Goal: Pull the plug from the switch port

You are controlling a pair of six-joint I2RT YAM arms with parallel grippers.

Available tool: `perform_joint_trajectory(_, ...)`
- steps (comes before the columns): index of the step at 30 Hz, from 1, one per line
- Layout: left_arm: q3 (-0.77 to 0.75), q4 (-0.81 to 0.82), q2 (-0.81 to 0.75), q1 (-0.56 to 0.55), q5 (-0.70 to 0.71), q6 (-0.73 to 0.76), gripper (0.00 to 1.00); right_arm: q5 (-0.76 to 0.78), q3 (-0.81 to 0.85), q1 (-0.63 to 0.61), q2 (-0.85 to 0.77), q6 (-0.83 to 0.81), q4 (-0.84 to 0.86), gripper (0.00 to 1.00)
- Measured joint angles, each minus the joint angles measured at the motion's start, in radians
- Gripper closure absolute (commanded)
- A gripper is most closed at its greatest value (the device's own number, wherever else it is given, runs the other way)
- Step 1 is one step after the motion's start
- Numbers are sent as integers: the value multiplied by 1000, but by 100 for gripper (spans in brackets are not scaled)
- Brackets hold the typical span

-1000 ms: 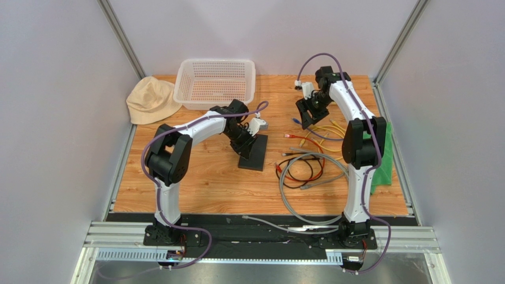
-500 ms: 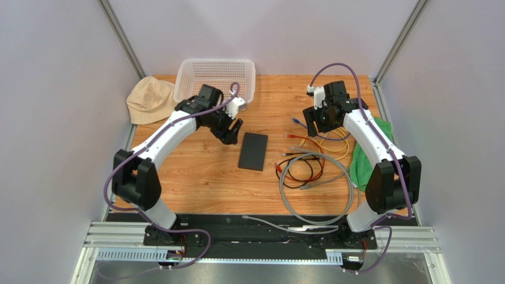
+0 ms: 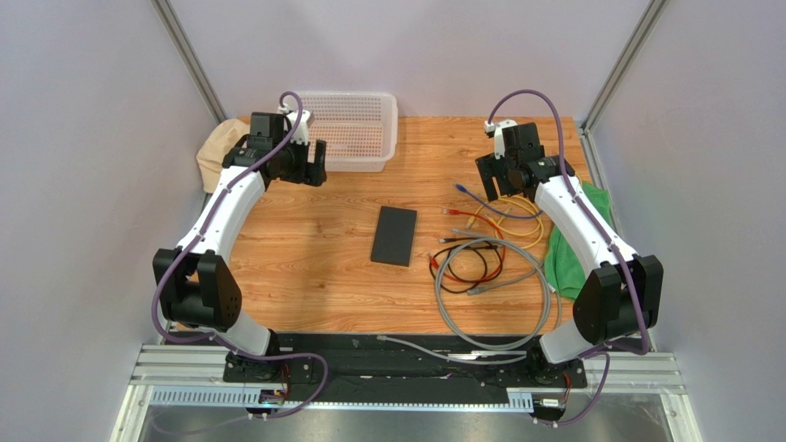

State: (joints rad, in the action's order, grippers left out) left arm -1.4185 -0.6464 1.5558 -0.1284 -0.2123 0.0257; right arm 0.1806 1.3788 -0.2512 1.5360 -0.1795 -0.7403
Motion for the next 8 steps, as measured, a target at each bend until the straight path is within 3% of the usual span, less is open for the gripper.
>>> perform_joint_trajectory(8, 21, 36, 1, -1, 50, -36, 5, -23, -10, -16, -17, 3, 14, 21)
